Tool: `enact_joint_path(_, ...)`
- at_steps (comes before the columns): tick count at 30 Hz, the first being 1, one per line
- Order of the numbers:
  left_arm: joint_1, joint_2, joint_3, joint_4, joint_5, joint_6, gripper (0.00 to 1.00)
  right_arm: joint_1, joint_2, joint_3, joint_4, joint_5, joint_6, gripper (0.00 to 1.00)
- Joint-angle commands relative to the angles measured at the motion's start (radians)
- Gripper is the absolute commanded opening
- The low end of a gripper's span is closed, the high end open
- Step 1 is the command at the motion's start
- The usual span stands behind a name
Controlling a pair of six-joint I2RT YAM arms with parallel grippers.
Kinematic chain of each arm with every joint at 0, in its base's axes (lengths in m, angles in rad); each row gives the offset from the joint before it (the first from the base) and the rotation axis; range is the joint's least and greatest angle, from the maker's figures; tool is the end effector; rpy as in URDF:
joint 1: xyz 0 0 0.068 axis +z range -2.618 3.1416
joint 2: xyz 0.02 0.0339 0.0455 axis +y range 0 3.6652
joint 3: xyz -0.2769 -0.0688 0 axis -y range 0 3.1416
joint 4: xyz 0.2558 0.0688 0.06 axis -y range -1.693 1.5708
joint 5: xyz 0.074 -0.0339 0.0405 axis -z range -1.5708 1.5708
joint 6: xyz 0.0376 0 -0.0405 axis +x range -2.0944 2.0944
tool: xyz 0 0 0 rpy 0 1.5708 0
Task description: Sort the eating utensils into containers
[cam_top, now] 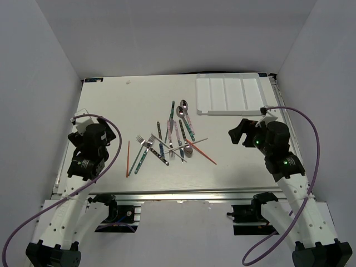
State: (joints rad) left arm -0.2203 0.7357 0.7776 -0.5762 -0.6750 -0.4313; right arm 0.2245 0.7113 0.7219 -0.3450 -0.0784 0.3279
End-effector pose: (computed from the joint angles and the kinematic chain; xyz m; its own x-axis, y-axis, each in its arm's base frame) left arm 0.1581 -0.0113 0.3174 -0.3034 -0.2665 -0.9148 -0.5295 0.8454 -0.0707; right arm 0.1658 0.0409 0.3204 -0.3976 0.2385 -0.8860 -0.1753 0.9281 0.3286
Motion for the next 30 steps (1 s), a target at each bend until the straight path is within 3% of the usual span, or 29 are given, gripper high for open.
enact_joint_path(1, -0.004, -0.019, 0.008, -0.007, -0.023, -0.007, 0.98, 0.001, 0.007, 0.048, 0.026, -0.012, -0.016, 0.89)
enact_joint_path(10, -0.004, -0.025, 0.008, -0.005, -0.015, -0.007, 0.98, -0.001, -0.046, -0.018, 0.164, -0.165, -0.006, 0.89)
enact_joint_path(13, -0.005, -0.028, 0.006, -0.004, -0.012, -0.006, 0.98, -0.001, -0.006, -0.033, 0.222, -0.266, 0.002, 0.89)
enact_joint_path(17, -0.004, -0.029, 0.003, 0.001, 0.005, -0.003, 0.98, 0.019, 0.161, 0.022, 0.236, -0.360, -0.019, 0.89)
enact_joint_path(20, -0.004, -0.025, 0.003, 0.004, 0.011, -0.001, 0.98, 0.126, 0.313, 0.136, 0.155, -0.257, -0.069, 0.89)
enact_joint_path(24, -0.004, -0.024, 0.002, 0.004, 0.020, 0.000, 0.98, 0.306, 0.503, 0.262, 0.094, 0.061, -0.112, 0.89)
enact_joint_path(28, -0.005, -0.021, -0.001, 0.007, 0.032, 0.002, 0.98, 0.332, 0.684, 0.339, 0.141, 0.218, -0.086, 0.89)
enact_joint_path(30, -0.005, -0.019, 0.000, 0.010, 0.037, 0.002, 0.98, 0.335, 0.818, 0.390, 0.144, 0.221, -0.092, 0.80)
